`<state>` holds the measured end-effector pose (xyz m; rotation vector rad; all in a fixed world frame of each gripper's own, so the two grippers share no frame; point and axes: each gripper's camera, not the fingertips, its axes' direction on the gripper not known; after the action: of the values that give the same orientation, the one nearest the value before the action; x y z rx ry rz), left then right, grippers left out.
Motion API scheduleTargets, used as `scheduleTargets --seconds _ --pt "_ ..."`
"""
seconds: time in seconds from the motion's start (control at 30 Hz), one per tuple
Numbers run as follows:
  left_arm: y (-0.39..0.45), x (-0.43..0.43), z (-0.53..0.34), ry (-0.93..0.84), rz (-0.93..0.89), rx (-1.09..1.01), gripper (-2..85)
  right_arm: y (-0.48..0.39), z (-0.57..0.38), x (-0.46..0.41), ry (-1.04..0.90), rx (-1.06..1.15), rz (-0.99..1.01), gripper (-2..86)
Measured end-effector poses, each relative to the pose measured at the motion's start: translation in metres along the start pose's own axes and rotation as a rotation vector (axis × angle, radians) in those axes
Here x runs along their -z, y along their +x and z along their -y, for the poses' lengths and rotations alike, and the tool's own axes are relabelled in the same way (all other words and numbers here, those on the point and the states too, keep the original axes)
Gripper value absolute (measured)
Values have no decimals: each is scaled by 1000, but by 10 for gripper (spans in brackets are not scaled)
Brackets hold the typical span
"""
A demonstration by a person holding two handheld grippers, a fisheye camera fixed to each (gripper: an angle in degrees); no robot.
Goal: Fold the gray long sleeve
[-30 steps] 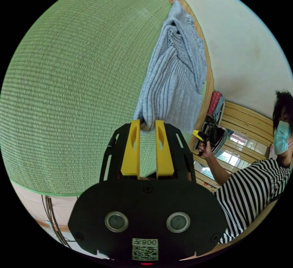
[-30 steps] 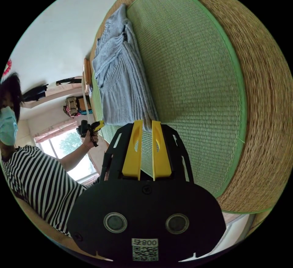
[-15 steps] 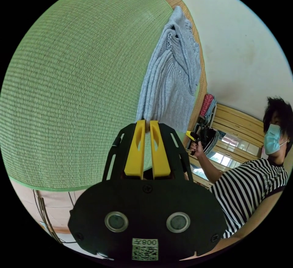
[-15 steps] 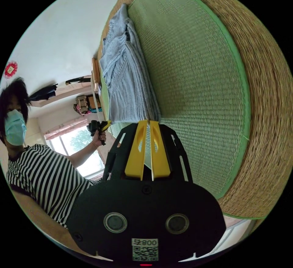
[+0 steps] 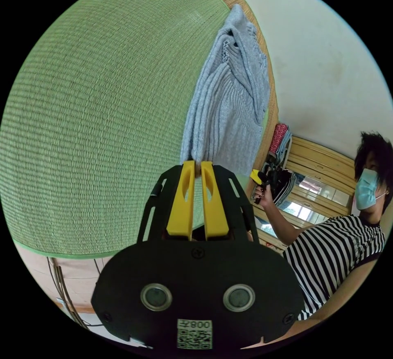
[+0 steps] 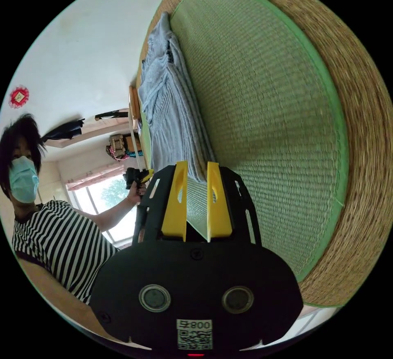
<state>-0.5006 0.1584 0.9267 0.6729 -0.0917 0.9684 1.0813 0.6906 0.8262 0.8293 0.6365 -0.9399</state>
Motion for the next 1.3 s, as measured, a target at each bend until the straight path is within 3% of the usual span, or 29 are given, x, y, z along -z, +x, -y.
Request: scheduleTargets --seconds 0.47,0.8,0.93,1.3 --pt "12 34 -48 2 -65 24 25 -25 -49 18 -129 -10 68 25" --pt "42 96 -120 -99 -21 130 23 -78 -107 32 -360 -87 44 22" --pt "57 112 -127 -54 -54 162 24 -95 -112 36 -329 -125 82 22" --pt "135 153 -52 35 -89 -11 26 -184 -41 49 -233 12 44 21"
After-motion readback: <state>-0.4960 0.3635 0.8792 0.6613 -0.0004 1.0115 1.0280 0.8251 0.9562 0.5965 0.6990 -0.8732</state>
